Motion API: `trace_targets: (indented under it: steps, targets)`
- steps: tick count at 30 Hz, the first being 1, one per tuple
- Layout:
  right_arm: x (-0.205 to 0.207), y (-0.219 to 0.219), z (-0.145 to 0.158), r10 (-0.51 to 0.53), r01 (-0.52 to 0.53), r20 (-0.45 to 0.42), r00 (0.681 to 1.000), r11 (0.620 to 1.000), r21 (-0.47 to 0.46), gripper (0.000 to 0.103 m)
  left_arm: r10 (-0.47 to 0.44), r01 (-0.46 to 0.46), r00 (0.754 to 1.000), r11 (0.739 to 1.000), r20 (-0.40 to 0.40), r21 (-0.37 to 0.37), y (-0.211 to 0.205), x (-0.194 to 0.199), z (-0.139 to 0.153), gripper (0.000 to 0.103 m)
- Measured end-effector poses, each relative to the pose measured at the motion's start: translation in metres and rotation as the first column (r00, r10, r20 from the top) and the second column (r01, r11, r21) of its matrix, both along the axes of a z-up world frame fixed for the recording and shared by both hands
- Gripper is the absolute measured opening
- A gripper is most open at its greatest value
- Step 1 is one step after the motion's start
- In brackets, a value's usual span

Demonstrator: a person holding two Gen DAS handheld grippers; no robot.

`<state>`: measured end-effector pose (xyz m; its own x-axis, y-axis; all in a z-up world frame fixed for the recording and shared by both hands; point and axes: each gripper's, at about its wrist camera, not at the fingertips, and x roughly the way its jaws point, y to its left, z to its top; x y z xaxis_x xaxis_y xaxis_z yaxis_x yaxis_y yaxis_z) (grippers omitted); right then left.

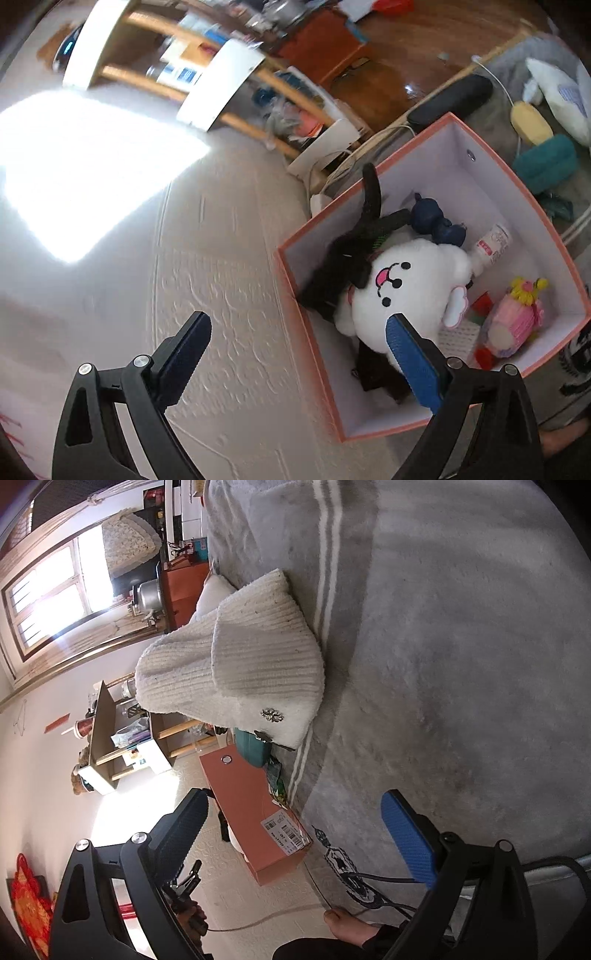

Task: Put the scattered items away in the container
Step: 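Grasp the teal shoe insole with the left gripper and lift it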

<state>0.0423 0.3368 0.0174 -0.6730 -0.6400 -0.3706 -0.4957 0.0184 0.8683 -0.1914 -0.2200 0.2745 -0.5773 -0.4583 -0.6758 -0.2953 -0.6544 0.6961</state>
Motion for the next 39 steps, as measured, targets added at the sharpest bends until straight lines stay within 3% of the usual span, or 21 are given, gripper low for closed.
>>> trace_targets:
  steps: [2, 4, 6, 9, 11, 13, 14, 16, 17, 19, 21, 26, 27, 28, 29, 30, 31, 35, 39]
  targets:
    - [0.0, 0.0, 0.0, 0.004, -0.004, -0.001, 1.0, 1.0, -0.003, 0.095, -0.017, 0.017, 1.0, 0.999, -0.008, 0.03, 0.009, 0.004, 0.004, 0.098]
    - [-0.001, -0.002, 0.0, 0.014, -0.014, -0.005, 1.0, 1.0, -0.007, 0.095, -0.093, 0.092, 0.996, 0.991, 0.001, 0.102, 0.041, 0.011, 0.002, 0.102]
    - [-0.002, -0.003, 0.001, 0.022, -0.022, -0.008, 1.0, 1.0, -0.011, 0.095, -0.195, 0.19, 0.981, 0.967, 0.012, 0.171, 0.079, 0.018, -0.005, 0.103]
    - [-0.002, -0.003, 0.001, 0.025, -0.025, -0.009, 1.0, 1.0, -0.007, 0.095, -0.349, 0.327, 0.935, 0.916, 0.061, 0.233, 0.146, 0.03, -0.032, 0.103]
    - [-0.001, -0.002, 0.0, 0.021, -0.021, -0.005, 1.0, 1.0, -0.007, 0.095, -0.437, 0.404, 0.891, 0.886, 0.12, 0.227, 0.191, 0.035, -0.064, 0.103]
    - [0.0, 0.0, -0.001, 0.016, -0.016, -0.001, 1.0, 1.0, -0.011, 0.095, -0.525, 0.501, 0.832, 0.85, 0.177, 0.163, 0.235, 0.039, -0.102, 0.103]
    - [0.0, 0.0, -0.001, 0.016, -0.016, 0.002, 1.0, 1.0, -0.011, 0.095, -0.572, 0.563, 0.793, 0.82, 0.209, 0.106, 0.255, 0.043, -0.125, 0.103]
    - [-0.001, 0.0, -0.002, 0.019, -0.019, 0.007, 1.0, 1.0, -0.012, 0.095, -0.659, 0.69, 0.696, 0.723, 0.284, -0.013, 0.287, 0.049, -0.168, 0.103]
    - [-0.001, -0.001, -0.003, 0.023, -0.023, 0.01, 1.0, 1.0, -0.013, 0.096, -0.68, 0.728, 0.661, 0.684, 0.317, -0.051, 0.297, 0.049, -0.185, 0.103]
    - [-0.002, -0.002, -0.004, 0.029, -0.029, 0.013, 0.999, 0.999, -0.014, 0.096, -0.683, 0.759, 0.623, 0.646, 0.381, -0.085, 0.312, 0.039, -0.215, 0.103]
    - [-0.004, -0.002, -0.005, 0.029, -0.029, 0.013, 0.999, 0.999, -0.018, 0.096, -0.665, 0.756, 0.625, 0.646, 0.409, -0.104, 0.321, 0.022, -0.235, 0.103]
    - [-0.009, -0.004, -0.007, 0.043, -0.043, 0.014, 0.999, 0.999, -0.009, 0.096, -0.605, 0.717, 0.645, 0.691, 0.467, -0.096, 0.33, -0.018, -0.271, 0.103]
    - [-0.011, -0.005, -0.008, 0.049, -0.049, 0.014, 0.999, 0.999, -0.012, 0.096, -0.586, 0.698, 0.646, 0.713, 0.489, -0.066, 0.329, -0.022, -0.274, 0.095]
    - [-0.012, -0.006, -0.009, 0.056, -0.056, 0.015, 0.998, 0.998, -0.014, 0.096, -0.557, 0.655, 0.661, 0.756, 0.503, -0.023, 0.329, -0.03, -0.272, 0.091]
    - [-0.013, -0.007, -0.009, 0.06, -0.06, 0.018, 0.998, 0.998, -0.013, 0.096, -0.531, 0.609, 0.688, 0.793, 0.494, 0.006, 0.329, -0.038, -0.266, 0.076]
    - [-0.014, -0.008, -0.009, 0.064, -0.063, 0.019, 0.998, 0.998, -0.012, 0.096, -0.517, 0.579, 0.707, 0.815, 0.483, 0.024, 0.328, -0.044, -0.26, 0.074]
    - [-0.014, -0.008, -0.009, 0.065, -0.065, 0.018, 0.998, 0.998, -0.01, 0.096, -0.512, 0.568, 0.713, 0.822, 0.479, 0.032, 0.326, -0.045, -0.254, 0.073]
    - [-0.013, -0.006, -0.006, 0.056, -0.056, 0.01, 0.998, 0.998, -0.002, 0.096, -0.535, 0.592, 0.711, 0.805, 0.456, 0.022, 0.318, -0.026, -0.234, 0.073]
    - [-0.011, -0.007, -0.002, 0.055, -0.055, 0.0, 0.998, 0.998, 0.007, 0.096, -0.552, 0.586, 0.726, 0.809, 0.409, 0.05, 0.306, -0.005, -0.191, 0.073]
